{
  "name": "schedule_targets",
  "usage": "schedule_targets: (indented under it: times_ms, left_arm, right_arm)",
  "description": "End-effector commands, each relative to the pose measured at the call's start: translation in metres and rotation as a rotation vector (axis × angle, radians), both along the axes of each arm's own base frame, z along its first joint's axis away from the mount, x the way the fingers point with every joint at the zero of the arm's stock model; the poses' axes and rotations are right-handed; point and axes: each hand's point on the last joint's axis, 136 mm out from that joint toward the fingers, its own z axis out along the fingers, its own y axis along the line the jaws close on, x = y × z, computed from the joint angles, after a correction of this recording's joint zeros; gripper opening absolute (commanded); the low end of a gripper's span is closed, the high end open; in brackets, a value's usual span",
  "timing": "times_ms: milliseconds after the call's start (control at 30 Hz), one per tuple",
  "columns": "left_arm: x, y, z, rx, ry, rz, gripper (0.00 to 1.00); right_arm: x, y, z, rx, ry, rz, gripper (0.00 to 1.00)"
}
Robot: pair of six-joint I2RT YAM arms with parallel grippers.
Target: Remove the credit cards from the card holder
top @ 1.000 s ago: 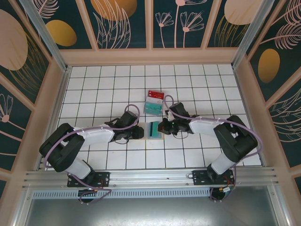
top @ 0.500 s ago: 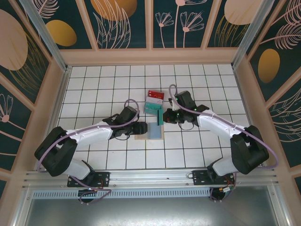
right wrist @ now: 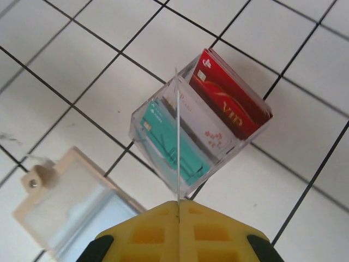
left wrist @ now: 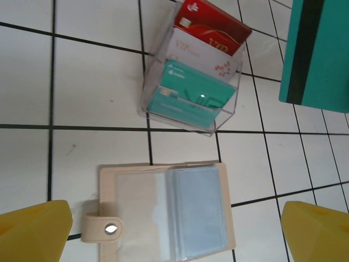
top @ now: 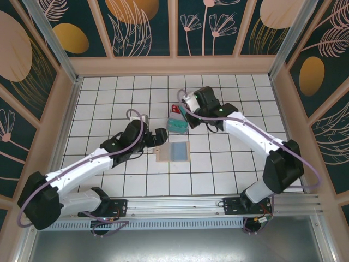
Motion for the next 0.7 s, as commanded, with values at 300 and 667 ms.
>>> schedule_targets:
  times_ms: [300,667]
  left_arm:
    - [-0.019,0.043,-0.012,0.029,0.014,0.126,0.99]
    - [-0.026,0.053,-0.015,0.03,0.014,0.144,0.98]
  right_arm:
    - [0.021,0.018,-0.058,-0.408,-0.085,0.181,0.0]
    - [0.008,0.024,-0.093,-0.479,-0.037,0.234,0.0]
